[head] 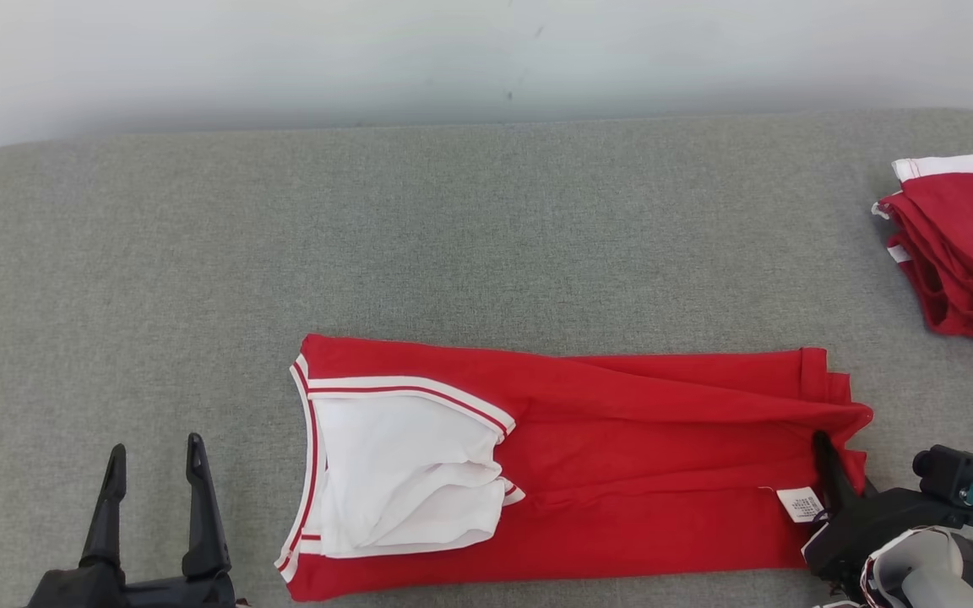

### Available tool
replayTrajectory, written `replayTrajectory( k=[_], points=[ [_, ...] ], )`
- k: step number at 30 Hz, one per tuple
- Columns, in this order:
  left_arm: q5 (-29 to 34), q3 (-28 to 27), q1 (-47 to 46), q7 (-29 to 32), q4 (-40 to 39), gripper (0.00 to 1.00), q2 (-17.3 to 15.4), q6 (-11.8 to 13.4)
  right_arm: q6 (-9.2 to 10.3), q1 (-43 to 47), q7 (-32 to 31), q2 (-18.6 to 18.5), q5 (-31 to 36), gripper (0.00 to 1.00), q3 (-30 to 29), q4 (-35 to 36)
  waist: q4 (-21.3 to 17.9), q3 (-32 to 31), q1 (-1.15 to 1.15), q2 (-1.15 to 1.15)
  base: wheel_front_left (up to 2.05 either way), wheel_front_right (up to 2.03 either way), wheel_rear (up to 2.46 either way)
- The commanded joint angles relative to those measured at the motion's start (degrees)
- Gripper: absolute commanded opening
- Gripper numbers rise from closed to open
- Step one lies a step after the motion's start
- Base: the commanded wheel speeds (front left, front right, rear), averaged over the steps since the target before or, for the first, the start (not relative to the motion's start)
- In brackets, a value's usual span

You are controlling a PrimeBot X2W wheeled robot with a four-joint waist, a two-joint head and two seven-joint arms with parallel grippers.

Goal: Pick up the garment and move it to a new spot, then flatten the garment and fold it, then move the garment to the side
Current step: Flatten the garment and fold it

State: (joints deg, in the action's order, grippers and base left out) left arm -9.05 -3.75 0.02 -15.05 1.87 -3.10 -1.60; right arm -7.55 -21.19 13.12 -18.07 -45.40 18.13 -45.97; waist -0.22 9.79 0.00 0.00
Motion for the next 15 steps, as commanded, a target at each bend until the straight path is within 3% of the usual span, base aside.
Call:
replayTrajectory(
  k=[1,15],
  points=[
    [0.5,-0.3,0.8,-0.2,-0.2,1.00,0.2,-0.3,0.16,-0.3,0.2,-0.1,-0.5,0.00,0.2,-0.7,-0.1,-0.2,0.00,0.00,0.00,0.00,0.00],
    [0.8,0.1,2.9,-0.2,0.7,1.00,0.2,-0.6,0.16,-0.2,2.2,-9.8,-0.8,0.00,-2.9,-1.5,-1.4,-4.2,0.00,0.00,0.00,0.00,0.00]
  ],
)
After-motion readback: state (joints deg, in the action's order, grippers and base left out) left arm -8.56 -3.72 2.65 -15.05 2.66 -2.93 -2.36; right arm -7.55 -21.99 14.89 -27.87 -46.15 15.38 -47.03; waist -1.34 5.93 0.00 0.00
